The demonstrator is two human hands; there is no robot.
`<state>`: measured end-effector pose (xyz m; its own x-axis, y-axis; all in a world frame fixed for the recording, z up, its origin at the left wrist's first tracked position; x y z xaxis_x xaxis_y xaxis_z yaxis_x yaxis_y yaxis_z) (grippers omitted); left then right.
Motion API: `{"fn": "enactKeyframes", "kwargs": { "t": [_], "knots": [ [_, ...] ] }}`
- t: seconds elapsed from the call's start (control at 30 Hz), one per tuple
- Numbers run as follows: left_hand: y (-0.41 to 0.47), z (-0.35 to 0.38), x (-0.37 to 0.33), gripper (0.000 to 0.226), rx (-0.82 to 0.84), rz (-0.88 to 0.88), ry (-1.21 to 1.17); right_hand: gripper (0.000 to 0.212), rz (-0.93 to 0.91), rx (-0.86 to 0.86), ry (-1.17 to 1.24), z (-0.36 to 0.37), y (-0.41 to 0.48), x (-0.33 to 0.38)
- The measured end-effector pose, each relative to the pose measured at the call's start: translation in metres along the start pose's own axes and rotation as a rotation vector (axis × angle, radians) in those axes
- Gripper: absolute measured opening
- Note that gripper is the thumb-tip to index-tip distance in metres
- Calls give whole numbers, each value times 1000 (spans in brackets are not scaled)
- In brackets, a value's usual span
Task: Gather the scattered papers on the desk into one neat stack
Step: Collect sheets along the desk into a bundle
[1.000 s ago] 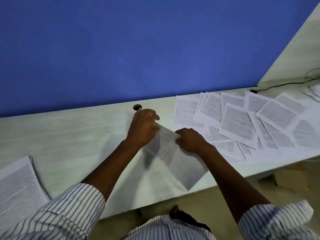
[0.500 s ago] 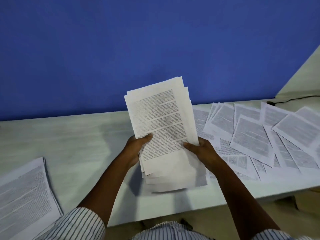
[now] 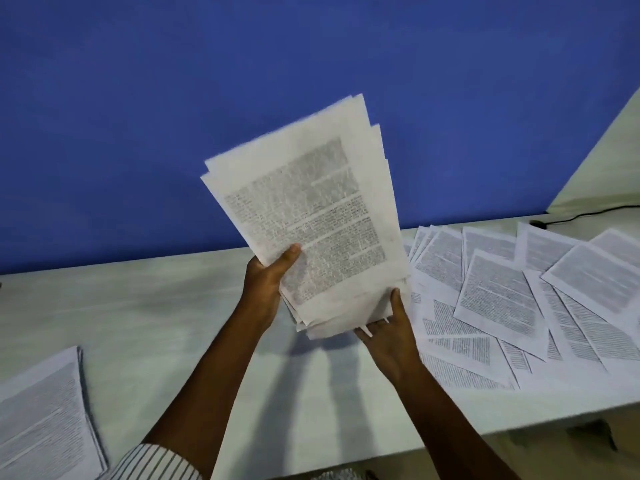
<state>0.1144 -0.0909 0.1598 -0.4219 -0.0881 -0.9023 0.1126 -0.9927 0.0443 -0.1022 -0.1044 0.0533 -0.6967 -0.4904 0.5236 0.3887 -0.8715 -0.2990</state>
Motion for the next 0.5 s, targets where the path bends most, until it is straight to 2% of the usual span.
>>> {"fn": "enactKeyframes", "kwargs": {
  "t": [0.1, 0.2, 0.27, 0.4, 0.5],
  "knots": [
    [1, 1, 7, 46, -13, -37, 108, 54, -11, 94, 50, 12, 5, 6],
    [2, -1, 18, 38, -81, -47, 234, 41, -26, 104, 23, 15, 11, 12],
    [3, -1, 20, 36, -112, -37, 228, 39, -20, 79, -4, 10, 13, 13],
    [2, -1, 26, 40, -51, -38, 115, 46, -55, 46, -53, -17, 20, 18],
    [-1, -2, 54, 38, -45, -149, 144, 54, -122, -3, -111, -31, 23, 23]
  ]
}}
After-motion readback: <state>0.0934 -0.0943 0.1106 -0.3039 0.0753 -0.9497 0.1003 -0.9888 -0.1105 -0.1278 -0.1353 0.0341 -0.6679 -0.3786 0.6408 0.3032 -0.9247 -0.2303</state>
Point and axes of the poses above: each hand's wrist, its own y-axis towards the middle knuckle, its own z-axis out of the palm, x = y × z, the point moved 4 cm from there along y, towards the middle knuckle, and after that the axes turned 14 degrees about x, right-handed, at the moved point
